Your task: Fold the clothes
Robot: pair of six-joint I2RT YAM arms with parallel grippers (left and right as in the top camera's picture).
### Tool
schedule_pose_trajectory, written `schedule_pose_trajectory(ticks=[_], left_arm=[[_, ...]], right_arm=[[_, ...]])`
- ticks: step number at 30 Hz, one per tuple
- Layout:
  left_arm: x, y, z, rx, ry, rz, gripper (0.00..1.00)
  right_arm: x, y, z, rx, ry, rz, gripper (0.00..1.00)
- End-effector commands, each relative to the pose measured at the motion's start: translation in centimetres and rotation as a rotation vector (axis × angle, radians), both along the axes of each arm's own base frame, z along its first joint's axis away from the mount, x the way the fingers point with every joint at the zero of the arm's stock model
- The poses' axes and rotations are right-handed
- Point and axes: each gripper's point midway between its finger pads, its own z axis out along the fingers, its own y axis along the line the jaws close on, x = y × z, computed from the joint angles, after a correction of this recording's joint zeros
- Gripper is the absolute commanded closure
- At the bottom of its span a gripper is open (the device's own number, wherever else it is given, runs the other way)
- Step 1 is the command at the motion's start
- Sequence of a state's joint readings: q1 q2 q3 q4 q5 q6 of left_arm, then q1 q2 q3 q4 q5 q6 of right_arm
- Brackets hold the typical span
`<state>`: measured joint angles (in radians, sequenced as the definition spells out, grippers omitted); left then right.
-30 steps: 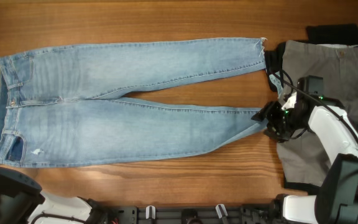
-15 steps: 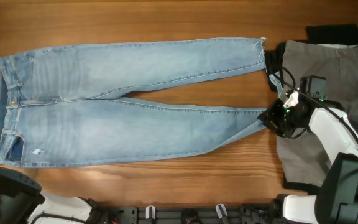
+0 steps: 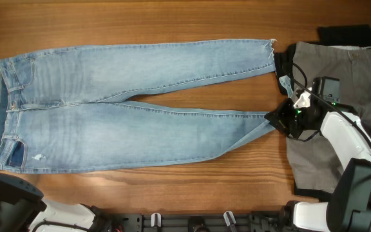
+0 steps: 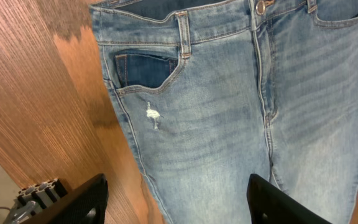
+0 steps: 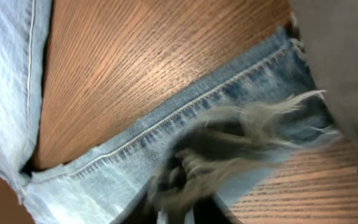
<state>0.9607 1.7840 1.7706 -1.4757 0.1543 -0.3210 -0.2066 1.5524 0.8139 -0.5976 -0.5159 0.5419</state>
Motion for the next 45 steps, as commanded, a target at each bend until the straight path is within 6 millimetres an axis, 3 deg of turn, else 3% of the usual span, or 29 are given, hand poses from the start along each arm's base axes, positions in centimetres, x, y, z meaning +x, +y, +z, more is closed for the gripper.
schedule_pose_trajectory(ticks=[1,3,4,7,11,15,21,26,29,32,35,37,39,45], left_arm=[[0.1,-0.1,0.2,-0.005,-0.013,0.015,0.29],[0.1,-0.1,0.2,-0.005,-0.013,0.015,0.28],[0.1,-0.1,0.2,-0.005,-0.013,0.015,0.28],[0.1,-0.1,0.2,-0.005,-0.013,0.015,0.28],[0.1,-0.1,0.2,-0.004,-0.014,0.015,0.27],[0.2,0.0,0.2,0.000,-0.017,0.015,0.27],[0.2,0.0,0.2,-0.004,-0.022,0.014,0.27],[0.3,-0.3,0.2,-0.015,-0.025,0.013,0.26],[0.3,-0.2,0.2,-0.014,-0.025,0.013,0.26],[0.3,-0.3,0.3,-0.015,-0.025,0.013,0.25],[0.3,-0.2,0.3,-0.014,-0.025,0.013,0.25],[0.3,-0.2,0.3,-0.014,-0.026,0.013,0.25],[0.3,-0.2,0.3,-0.014,-0.026,0.013,0.25],[0.3,-0.2,0.3,-0.014,-0.026,0.013,0.25]], right_arm=[[-0.2,-0.6,-0.1,-0.025,0.024,-0.018,0.66],[-0.8,-1.2,-0.5,-0.064,0.055,-0.026,0.52],[-0.9,-1.5,-0.7,-0.088,0.058,-0.020,0.50],[0.0,-1.8,-0.2,-0.093,-0.008,0.018,0.51],[1.8,-1.6,2.4,-0.018,-0.157,0.094,0.52],[2.5,-0.7,3.5,0.060,-0.203,0.098,0.62],[2.9,0.0,2.1,0.021,-0.161,0.087,0.81],[3.5,0.8,0.1,0.003,-0.152,0.112,0.87],[4.0,-0.5,1.1,-0.004,-0.179,0.082,0.88],[4.2,-1.8,3.4,0.011,-0.244,0.082,0.75],[2.4,-3.6,4.2,0.018,-0.178,0.011,0.45],[1.0,-4.5,3.7,0.013,-0.114,-0.025,0.43],[-0.5,-5.5,2.9,-0.021,-0.043,-0.051,0.51],[-4.9,-7.0,1.3,-0.100,0.158,-0.068,0.91]])
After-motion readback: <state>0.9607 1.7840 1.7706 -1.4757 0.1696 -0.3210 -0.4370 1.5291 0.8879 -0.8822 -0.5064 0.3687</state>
